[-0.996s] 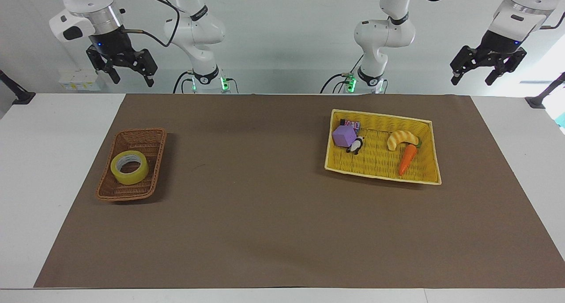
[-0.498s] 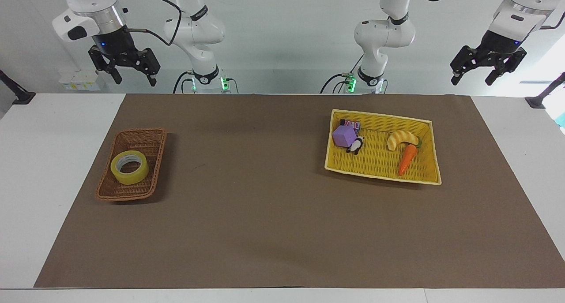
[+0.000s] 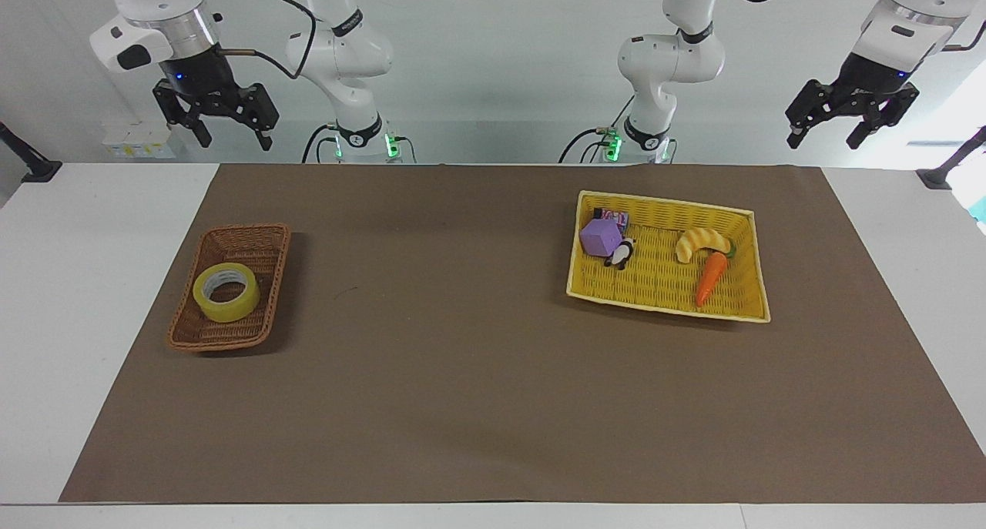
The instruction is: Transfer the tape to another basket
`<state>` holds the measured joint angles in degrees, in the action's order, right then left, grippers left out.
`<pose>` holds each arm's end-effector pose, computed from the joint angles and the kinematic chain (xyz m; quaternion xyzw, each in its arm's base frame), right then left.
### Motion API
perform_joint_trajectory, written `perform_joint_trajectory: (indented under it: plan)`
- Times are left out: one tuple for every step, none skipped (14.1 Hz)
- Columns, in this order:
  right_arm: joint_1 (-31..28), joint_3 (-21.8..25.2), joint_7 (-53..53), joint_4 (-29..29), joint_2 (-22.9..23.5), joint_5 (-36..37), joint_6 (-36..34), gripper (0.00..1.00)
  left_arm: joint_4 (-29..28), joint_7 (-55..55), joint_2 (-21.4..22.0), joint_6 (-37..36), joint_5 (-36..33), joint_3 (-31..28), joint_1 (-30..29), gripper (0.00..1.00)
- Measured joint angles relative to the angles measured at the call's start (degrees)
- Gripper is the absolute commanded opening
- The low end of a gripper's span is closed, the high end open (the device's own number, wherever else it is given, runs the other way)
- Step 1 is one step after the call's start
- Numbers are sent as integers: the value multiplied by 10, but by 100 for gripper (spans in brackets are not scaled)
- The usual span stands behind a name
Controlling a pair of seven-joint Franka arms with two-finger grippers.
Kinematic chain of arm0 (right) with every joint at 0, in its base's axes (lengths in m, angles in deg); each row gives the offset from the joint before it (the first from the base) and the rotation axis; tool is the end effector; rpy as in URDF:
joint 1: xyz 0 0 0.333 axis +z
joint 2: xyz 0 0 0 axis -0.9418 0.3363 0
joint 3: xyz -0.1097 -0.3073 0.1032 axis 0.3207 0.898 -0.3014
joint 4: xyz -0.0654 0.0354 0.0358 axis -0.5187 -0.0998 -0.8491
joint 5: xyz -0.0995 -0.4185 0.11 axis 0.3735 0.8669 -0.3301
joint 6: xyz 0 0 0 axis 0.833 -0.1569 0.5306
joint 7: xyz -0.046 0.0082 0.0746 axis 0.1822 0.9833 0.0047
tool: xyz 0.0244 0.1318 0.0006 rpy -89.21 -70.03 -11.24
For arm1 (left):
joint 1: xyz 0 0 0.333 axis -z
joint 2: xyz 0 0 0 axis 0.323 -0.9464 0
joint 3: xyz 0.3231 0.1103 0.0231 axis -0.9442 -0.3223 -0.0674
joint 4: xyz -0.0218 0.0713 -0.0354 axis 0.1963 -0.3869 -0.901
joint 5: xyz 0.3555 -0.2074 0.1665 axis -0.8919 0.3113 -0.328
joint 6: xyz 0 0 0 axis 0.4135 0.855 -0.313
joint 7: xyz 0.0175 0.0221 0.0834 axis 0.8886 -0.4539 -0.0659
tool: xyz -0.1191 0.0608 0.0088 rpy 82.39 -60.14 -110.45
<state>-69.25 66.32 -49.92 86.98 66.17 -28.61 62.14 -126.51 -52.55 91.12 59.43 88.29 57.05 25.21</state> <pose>0.5604 -0.0275 0.6727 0.9992 -0.0390 0.0069 0.0079 0.5647 0.0148 0.6975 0.9993 -0.0307 0.0198 0.0060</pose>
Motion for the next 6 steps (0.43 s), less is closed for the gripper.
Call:
perform_joint_trajectory:
  plan:
    - [0, 0, 0, 0, 0, 0, 0, 100, 0, 0, 0, 0, 0, 0, 0, 100]
    - [0, 1, 0, 0, 0, 0, 1, 100, 0, 0, 0, 0, 0, 0, 0, 100]
    - [0, 1, 0, 0, 0, 0, 1, 100, 0, 0, 0, 0, 0, 0, 0, 100]
    - [0, 0, -1, 0, 0, 0, 1, 100, 0, 0, 0, 0, 0, 0, 0, 100]
    - [0, 0, -5, 0, 0, 0, 1, 100, 0, 0, 0, 0, 1, 1, 0, 100]
    - [0, 1, -11, 1, 0, 0, 1, 100, 0, 0, 0, 0, 1, 3, 1, 100]
